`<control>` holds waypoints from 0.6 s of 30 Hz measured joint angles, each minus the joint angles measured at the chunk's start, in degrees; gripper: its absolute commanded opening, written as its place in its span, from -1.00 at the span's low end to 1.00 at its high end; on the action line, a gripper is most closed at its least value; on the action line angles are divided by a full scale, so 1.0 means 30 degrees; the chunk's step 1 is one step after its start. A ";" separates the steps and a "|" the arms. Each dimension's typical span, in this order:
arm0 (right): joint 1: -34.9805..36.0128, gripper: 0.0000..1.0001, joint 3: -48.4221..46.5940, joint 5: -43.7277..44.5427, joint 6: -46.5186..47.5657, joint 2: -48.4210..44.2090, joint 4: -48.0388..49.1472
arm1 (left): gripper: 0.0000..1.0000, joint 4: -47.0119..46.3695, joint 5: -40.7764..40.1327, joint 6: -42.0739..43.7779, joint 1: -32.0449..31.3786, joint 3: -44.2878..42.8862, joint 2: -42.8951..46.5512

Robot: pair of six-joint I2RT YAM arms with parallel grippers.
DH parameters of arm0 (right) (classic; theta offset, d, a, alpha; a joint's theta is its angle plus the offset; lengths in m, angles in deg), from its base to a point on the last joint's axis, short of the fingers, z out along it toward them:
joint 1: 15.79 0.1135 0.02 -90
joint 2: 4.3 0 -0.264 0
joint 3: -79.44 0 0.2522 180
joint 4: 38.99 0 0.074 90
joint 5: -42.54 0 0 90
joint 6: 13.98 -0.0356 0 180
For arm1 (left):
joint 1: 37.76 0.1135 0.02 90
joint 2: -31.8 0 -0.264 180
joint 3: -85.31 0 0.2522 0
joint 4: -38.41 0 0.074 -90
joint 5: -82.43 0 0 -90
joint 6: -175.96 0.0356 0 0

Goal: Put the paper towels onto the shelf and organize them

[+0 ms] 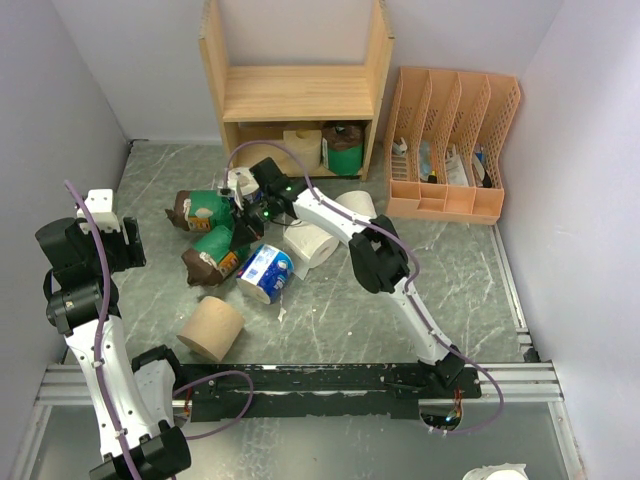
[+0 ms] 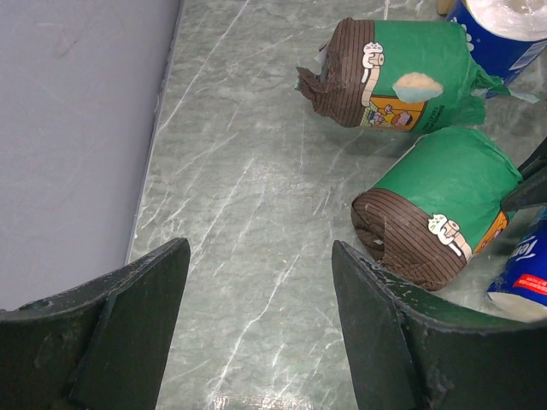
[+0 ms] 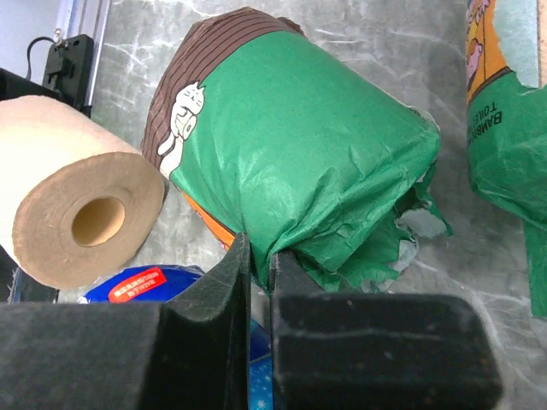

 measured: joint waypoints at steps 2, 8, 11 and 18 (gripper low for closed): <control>0.0007 -1.00 0.0007 -0.0277 -0.0044 0.0051 -0.0095 | 0.57 -0.0007 0.0000 0.0000 0.0000 0.0000 0.0000; 0.0029 -1.00 0.2331 0.0255 0.0066 -0.1559 0.0299 | 0.58 -0.0007 0.0000 0.0000 0.0000 0.0000 0.0000; 0.0058 -1.00 0.3402 0.1887 0.0685 -0.3424 -0.0073 | 0.57 0.0000 0.0000 0.0000 0.0000 0.0000 0.0000; 0.0197 -1.00 0.3373 0.7686 0.3985 -0.8138 -0.0634 | 0.57 -0.0007 0.0007 0.0000 0.0000 0.0000 0.0000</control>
